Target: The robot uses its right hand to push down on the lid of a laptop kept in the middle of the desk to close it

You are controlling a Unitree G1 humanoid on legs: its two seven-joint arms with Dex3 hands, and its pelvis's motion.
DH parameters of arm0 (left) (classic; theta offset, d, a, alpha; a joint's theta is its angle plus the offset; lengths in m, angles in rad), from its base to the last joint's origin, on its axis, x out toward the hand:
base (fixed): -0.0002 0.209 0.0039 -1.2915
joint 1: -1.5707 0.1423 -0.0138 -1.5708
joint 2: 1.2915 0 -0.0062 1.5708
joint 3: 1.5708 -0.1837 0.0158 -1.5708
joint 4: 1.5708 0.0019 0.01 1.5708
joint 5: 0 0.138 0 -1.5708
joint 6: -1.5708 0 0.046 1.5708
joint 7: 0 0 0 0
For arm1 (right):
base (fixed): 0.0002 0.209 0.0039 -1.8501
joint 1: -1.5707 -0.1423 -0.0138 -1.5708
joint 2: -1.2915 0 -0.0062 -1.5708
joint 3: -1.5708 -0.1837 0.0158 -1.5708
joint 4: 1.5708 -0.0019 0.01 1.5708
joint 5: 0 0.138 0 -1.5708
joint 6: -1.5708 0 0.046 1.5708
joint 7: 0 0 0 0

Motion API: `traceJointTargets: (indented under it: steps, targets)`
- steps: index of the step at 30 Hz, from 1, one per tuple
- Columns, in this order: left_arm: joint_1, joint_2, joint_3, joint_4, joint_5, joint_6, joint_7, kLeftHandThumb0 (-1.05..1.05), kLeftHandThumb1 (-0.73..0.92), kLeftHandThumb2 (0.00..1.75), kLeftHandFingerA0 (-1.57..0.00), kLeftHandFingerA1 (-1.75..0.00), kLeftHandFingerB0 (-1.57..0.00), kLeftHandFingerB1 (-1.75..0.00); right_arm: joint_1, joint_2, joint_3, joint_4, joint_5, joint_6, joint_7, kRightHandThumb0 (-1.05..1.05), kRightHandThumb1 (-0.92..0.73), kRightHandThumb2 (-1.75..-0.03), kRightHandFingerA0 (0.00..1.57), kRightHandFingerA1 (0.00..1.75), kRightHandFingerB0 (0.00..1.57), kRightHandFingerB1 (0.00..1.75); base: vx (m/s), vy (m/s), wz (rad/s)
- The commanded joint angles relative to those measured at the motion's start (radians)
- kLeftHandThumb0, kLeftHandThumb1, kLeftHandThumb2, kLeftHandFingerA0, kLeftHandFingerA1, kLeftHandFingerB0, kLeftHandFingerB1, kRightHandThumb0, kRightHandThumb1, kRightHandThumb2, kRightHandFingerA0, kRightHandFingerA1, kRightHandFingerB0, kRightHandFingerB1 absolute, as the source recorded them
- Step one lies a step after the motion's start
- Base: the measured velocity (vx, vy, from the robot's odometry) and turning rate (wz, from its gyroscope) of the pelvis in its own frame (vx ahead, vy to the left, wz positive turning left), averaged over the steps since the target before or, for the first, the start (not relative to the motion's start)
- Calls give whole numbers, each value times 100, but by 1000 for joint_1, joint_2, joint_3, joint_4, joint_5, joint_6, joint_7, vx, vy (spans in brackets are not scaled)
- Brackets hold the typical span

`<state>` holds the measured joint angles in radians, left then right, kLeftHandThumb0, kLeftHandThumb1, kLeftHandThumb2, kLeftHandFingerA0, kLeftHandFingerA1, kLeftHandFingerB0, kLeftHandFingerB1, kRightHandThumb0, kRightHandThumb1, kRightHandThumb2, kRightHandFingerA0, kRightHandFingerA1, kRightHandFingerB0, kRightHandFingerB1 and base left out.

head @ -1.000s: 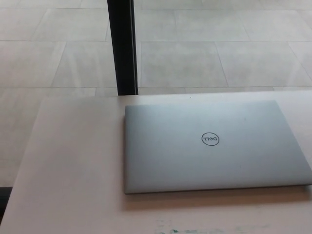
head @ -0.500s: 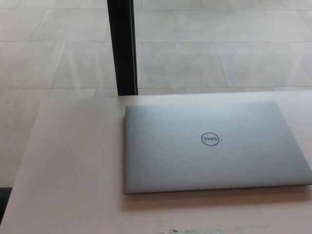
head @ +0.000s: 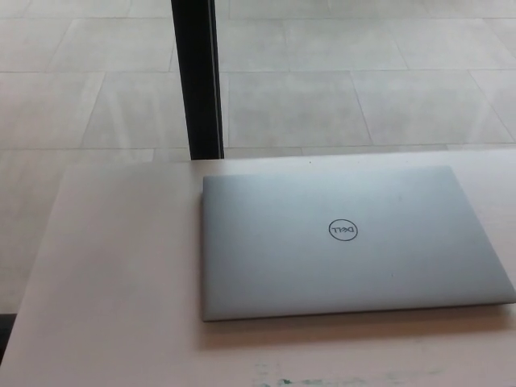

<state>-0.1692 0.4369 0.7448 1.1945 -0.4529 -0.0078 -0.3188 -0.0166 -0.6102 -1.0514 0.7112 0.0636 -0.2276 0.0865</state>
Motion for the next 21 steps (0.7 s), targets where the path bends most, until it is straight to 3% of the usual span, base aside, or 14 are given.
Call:
traceJointTargets:
  steps: [1, 2, 4, 5, 6, 9, 11, 12, 13, 14, 16, 17, 18, 21]
  targets:
    - [14, 42, 3, 5, -18, 1, 0, -105, 56, 112, -21, -50, -13, -43, -44, 61, -117, 84, 204, 97, -184, -93, -76, -121, 49, 112, 7, 61, 0, 0, 0]
    - [14, 42, 3, 6, -18, 2, 2, -105, 56, 112, -20, -50, -13, -43, -60, 58, -138, 106, 236, 108, -176, -91, -92, -71, 37, 151, 0, 90, 0, 0, 0]
    - [15, 42, 2, 7, -16, 0, 1, -105, 56, 112, -20, -50, -13, -43, -76, 58, -162, 128, 267, 98, -165, -91, -92, -71, 37, 151, 0, 90, 0, 0, 0]
    - [16, 43, 1, 10, -15, -4, 0, -105, 57, 113, -20, -51, -12, -44, -90, 46, -180, 164, 290, 109, -162, -88, -76, -120, 63, 119, 13, 74, 0, 0, 0]
    - [25, 43, 4, 10, -17, -3, -1, -105, 57, 112, -19, -51, -12, -44, -96, 44, -192, 183, 308, 121, -151, -98, -92, -77, 60, 130, 25, 91, 0, 0, 0]
    - [32, 42, -1, 5, -11, -5, 4, -105, 58, 113, -20, -49, -12, -43, -95, 82, -215, 141, 356, 161, -117, -91, -73, -126, 77, 121, 54, 94, 0, 0, 0]
    - [35, 44, 1, 5, -12, -7, 7, -105, 58, 113, -21, -50, -13, -43, -98, 85, -212, 136, 357, 171, -118, -104, -73, -110, 71, 121, 51, 93, 0, 0, 0]
    - [34, 44, 0, 5, -12, -7, 7, -105, 57, 113, -21, -50, -13, -43, -97, 90, -211, 138, 361, 163, -104, -91, -70, -126, 79, 122, 53, 91, 0, 0, 0]
    - [35, 42, -1, 3, -11, -10, 5, -105, 58, 113, -20, -50, -12, -43, -100, 90, -209, 152, 363, 155, -98, -104, -92, -73, 73, 129, 53, 98, 0, 0, 0]
    - [35, 44, 2, 5, -14, -7, 2, -105, 58, 113, -20, -50, -12, -43, -96, 99, -197, 146, 359, 160, -88, -104, -73, -104, 73, 120, 46, 89, 0, 0, 0]
    - [37, 43, 3, 4, -16, -6, -1, -105, 58, 113, -20, -50, -12, -43, -91, 101, -189, 140, 365, 165, -84, -104, -73, -104, 73, 120, 46, 89, 0, 0, 0]
    - [36, 43, 2, 5, -15, -6, 1, -105, 59, 113, -19, -50, -11, -43, -94, 111, -186, 132, 372, 173, -88, -91, -69, -123, 79, 118, 54, 91, 0, 0, 0]
    - [35, 44, 1, 5, -15, -5, 1, -105, 59, 113, -20, -50, -12, -44, -91, 126, -172, 113, 371, 182, -91, -103, -92, -73, 69, 127, 43, 96, 0, 0, 0]
    - [33, 44, 5, 7, -20, -5, 4, -105, 58, 113, -20, -50, -12, -44, -87, 142, -150, 80, 374, 201, -118, -101, -92, -74, 69, 129, 42, 98, 0, 0, 0]
